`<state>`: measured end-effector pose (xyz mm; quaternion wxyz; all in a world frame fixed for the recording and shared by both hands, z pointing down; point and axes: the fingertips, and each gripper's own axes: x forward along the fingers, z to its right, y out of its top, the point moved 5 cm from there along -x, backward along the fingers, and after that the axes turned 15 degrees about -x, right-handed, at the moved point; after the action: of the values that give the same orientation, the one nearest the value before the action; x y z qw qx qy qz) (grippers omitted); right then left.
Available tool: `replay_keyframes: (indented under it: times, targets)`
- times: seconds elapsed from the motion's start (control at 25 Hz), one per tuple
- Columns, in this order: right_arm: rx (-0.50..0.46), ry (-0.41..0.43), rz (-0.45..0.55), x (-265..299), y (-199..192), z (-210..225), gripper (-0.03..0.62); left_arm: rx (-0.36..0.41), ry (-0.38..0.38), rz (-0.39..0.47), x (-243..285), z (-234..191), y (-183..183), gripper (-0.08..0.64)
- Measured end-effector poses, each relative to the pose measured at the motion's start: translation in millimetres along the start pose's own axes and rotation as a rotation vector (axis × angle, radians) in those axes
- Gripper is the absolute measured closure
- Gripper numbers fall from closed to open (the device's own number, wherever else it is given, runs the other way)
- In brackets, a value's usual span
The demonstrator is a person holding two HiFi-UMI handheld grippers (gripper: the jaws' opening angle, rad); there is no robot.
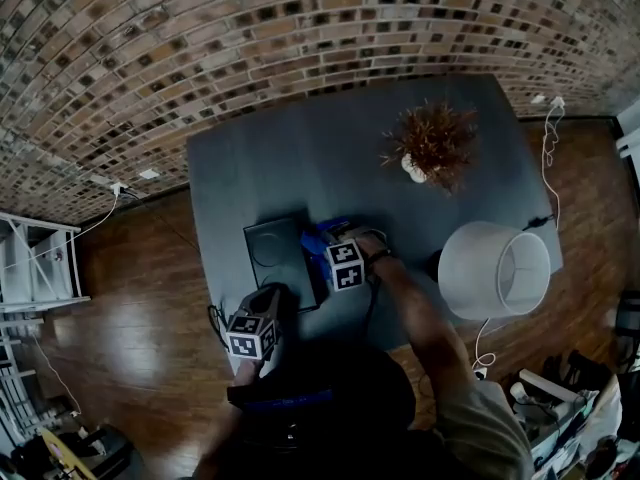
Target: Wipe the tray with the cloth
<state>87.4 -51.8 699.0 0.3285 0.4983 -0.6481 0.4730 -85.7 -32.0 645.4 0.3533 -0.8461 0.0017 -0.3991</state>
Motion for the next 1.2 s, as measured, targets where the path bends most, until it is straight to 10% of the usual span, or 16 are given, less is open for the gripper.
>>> replay_keyframes:
  times: [0.2, 0.44, 0.72, 1.04, 1.2]
  targets:
    - [0.231, -0.199, -0.05, 7.9, -17.9, 55.8, 0.46, 0.006, 0.008, 0.0, -0.1, 5.0, -1.7, 0.545]
    - [-0.191, 0.028, -0.01, -2.9, 13.6, -16.6, 0.462, 0.02, 0.008, -0.013, 0.5, 3.8, 1.9, 0.545]
    - [0.341, -0.259, -0.081, 15.1, -41.3, 81.5, 0.457, 0.022, 0.017, -0.01, 1.6, 5.6, -0.9, 0.545]
    - [-0.077, -0.016, 0.082, 3.9, 6.3, -10.8, 0.462, 0.044, 0.027, -0.03, 1.8, 4.5, 0.9, 0.545]
    - [0.134, 0.004, 0.065, -16.4, -10.0, -38.5, 0.46, 0.031, 0.038, -0.057, 3.4, -1.8, -10.1, 0.545]
